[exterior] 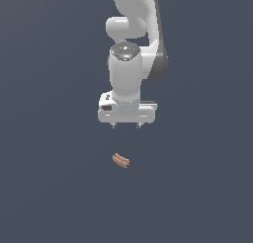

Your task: Pick up the object and move it to a goal position.

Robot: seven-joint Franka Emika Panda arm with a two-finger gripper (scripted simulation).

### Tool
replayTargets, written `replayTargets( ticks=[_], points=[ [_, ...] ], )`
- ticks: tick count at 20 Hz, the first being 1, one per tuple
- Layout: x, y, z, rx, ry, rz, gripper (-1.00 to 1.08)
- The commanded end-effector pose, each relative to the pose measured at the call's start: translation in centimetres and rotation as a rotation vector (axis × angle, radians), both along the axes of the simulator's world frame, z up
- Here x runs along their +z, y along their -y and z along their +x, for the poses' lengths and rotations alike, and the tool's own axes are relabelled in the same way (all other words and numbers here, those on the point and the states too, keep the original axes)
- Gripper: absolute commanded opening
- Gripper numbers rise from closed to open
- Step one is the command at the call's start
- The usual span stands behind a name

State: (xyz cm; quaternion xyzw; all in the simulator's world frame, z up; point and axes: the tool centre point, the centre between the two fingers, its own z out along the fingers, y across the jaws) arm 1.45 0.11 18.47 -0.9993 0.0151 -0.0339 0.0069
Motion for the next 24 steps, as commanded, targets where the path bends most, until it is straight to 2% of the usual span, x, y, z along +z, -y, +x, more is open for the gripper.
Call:
replayTargets(
  ticks=[1, 15, 24],
  points=[
    [0.0, 0.0, 0.0, 0.0, 0.0, 0.0, 1.0],
    [-0.2, -1.4, -0.4, 0.0, -0.011, 0.018, 1.0],
    [-0.8, -1.2, 0.5, 0.092, -0.015, 0.006, 1.0]
  ],
)
